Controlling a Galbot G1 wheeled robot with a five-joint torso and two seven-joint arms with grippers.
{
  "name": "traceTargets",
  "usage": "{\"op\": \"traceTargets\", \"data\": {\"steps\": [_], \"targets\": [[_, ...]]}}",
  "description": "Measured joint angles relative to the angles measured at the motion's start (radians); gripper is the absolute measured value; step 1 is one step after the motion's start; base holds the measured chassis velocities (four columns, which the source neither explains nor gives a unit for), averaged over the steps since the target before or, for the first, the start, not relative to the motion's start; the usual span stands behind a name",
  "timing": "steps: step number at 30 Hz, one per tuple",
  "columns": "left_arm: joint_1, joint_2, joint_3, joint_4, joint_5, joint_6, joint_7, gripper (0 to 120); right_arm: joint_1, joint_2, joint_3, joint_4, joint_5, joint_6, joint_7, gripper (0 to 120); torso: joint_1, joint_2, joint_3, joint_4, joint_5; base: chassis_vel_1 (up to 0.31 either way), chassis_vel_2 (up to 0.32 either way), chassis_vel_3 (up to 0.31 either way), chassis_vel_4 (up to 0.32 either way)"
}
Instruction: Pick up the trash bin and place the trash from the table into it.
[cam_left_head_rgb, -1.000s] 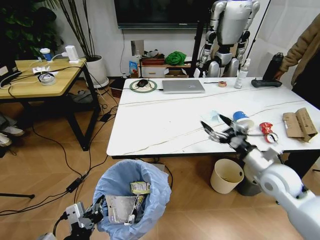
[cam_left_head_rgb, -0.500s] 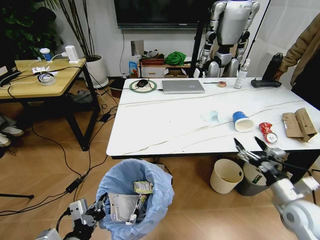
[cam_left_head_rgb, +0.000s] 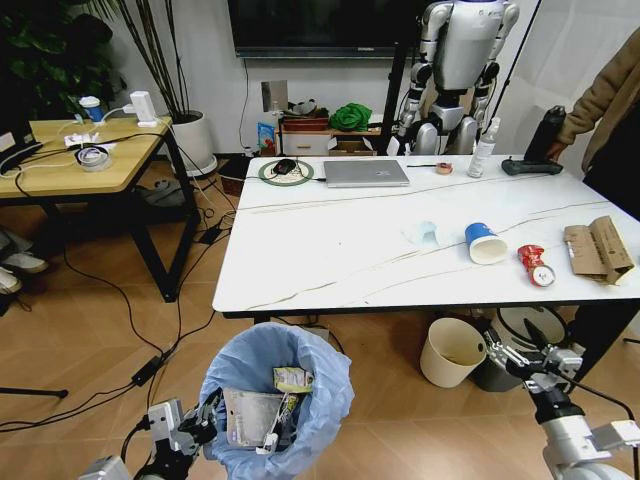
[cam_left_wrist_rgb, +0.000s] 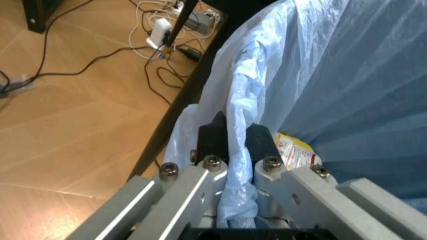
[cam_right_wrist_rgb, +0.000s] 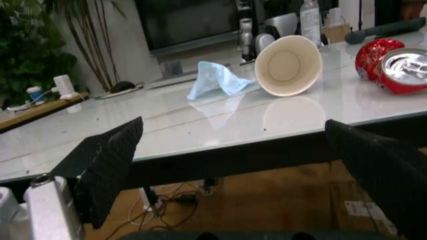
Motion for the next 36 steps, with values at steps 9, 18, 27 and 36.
{"op": "traceTargets", "data": {"steps": [9, 18, 27, 36], "targets": [[-0.011, -0.042, 0.007, 0.007, 0.015, -0.003, 0.005, 0, 0.005, -0.044, -0.022, -0.017, 0.024, 0.007, -0.003, 100, 0.0, 0.0, 0.0, 0.0, 0.0001, -0.025, -0.021, 0.023, 0.022], [-0.011, -0.067, 0.019, 0.007, 0.03, -0.003, 0.005, 0, 0.019, -0.09, -0.029, -0.033, 0.058, 0.007, -0.003, 100, 0.0, 0.0, 0.0, -0.0001, 0.0002, -0.063, -0.071, 0.061, 0.069], [0.001, -0.088, 0.033, 0.006, 0.056, -0.004, 0.009, 0, 0.027, -0.114, -0.039, -0.044, 0.079, 0.008, -0.002, 100, 0.0, 0.0, 0.0, -0.0001, -0.0001, -0.059, -0.052, 0.055, 0.064], [0.009, -0.088, 0.032, -0.005, 0.059, -0.006, 0.012, 0, 0.026, -0.116, -0.043, -0.044, 0.079, 0.011, -0.002, 100, 0.0, 0.0, 0.0, -0.0002, 0.0002, -0.112, -0.106, 0.107, 0.108]]}}
